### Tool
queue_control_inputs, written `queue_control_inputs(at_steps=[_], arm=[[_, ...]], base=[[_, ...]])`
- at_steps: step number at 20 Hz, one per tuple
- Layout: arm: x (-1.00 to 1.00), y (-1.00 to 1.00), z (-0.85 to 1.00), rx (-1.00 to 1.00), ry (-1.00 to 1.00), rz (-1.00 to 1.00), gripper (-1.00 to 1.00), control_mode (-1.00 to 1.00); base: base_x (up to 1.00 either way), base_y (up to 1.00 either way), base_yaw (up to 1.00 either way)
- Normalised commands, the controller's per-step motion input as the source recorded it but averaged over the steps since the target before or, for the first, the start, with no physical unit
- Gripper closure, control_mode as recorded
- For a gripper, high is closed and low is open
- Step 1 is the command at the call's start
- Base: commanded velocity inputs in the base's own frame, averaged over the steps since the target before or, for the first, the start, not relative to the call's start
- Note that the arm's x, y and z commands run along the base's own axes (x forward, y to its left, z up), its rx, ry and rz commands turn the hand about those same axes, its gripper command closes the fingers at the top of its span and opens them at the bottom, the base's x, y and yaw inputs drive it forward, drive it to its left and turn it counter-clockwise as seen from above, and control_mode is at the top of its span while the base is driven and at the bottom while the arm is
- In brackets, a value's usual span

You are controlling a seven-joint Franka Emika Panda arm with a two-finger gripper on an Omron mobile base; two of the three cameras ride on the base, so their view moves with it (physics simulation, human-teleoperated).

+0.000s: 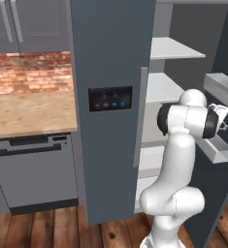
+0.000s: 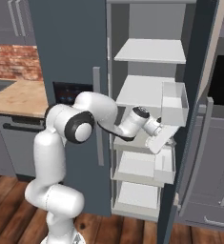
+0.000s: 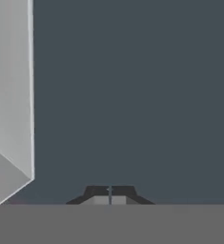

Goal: Place one of the steaks on the plate and the other in the bowl. Then place the bowl in the fridge.

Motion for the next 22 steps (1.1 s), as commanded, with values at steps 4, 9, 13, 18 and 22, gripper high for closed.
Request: queue_control_inputs(at_steps=[4, 9, 13, 18, 22], arm=[[-0.6, 0.65, 0.14, 0.0, -0.28, 0.0, 1.0, -1.0], [-0.47, 0.98, 0.2, -0.07, -0.38, 0.01, 1.0, -1.0], [-0.43, 1.0, 0.23, -0.19, -0.44, 0.04, 1.0, -1.0], [-0.46, 0.84, 0.61, -0.1, -0.31, 0.0, 1.0, -1.0], [-0.16, 0.54, 0.34, -0.05, -0.03, 0.09, 1.0, -1.0]], base=[[0.0, 0.0, 0.0], [0.0, 0.0, 0.0], [0.0, 0.0, 0.0], [0.0, 0.0, 0.0], [0.0, 0.0, 0.0]])
